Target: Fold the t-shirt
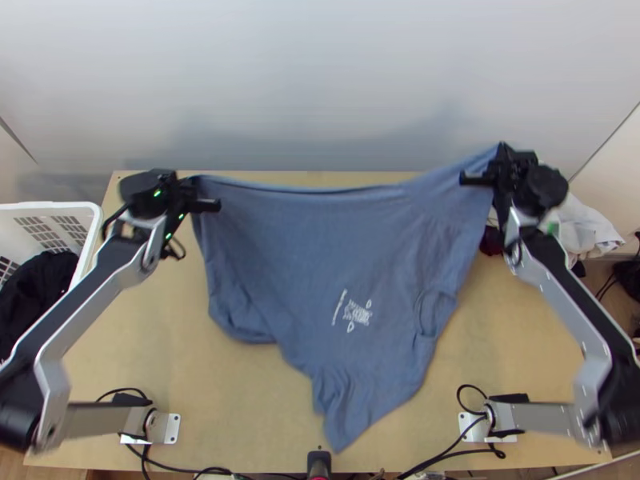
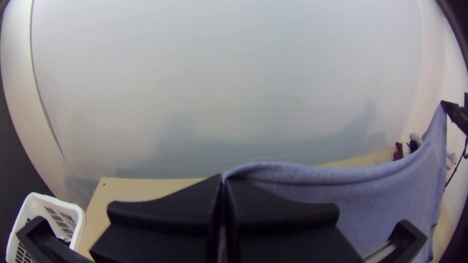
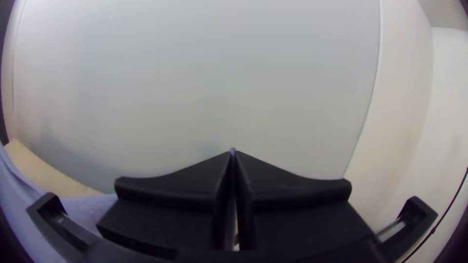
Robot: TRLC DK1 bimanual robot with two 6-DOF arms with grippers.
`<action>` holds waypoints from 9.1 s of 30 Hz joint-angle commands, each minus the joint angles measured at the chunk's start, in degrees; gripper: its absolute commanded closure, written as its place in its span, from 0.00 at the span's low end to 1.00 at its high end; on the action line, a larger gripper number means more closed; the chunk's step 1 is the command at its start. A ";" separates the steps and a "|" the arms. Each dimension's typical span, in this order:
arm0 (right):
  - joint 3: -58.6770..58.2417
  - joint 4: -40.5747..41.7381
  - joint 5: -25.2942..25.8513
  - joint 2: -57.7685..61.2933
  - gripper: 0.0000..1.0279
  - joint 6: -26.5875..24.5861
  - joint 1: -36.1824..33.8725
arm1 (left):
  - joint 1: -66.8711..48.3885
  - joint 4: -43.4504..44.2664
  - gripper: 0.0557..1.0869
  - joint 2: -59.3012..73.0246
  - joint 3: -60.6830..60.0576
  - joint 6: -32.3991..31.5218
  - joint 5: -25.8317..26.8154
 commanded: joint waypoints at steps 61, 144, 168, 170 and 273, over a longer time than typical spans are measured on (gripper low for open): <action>-14.64 -74.63 -15.24 -42.92 0.04 13.21 29.08 | -16.49 -55.13 0.05 -14.98 -13.87 -12.56 10.80; -24.84 -62.24 -20.60 -17.00 0.07 11.71 58.62 | -14.03 -45.02 0.84 -2.41 -9.21 -14.67 13.70; -25.45 -55.21 -11.46 -8.65 0.82 4.68 57.91 | -12.88 -45.28 0.83 -3.91 -9.03 -14.15 13.70; -25.71 -55.21 -11.55 -8.65 0.97 3.54 57.91 | -12.27 -45.28 0.83 -3.91 -8.94 -14.06 13.70; 23.42 -74.02 -14.97 -25.61 0.97 7.14 10.10 | 0.12 -19.09 0.96 -48.47 -13.95 4.13 10.71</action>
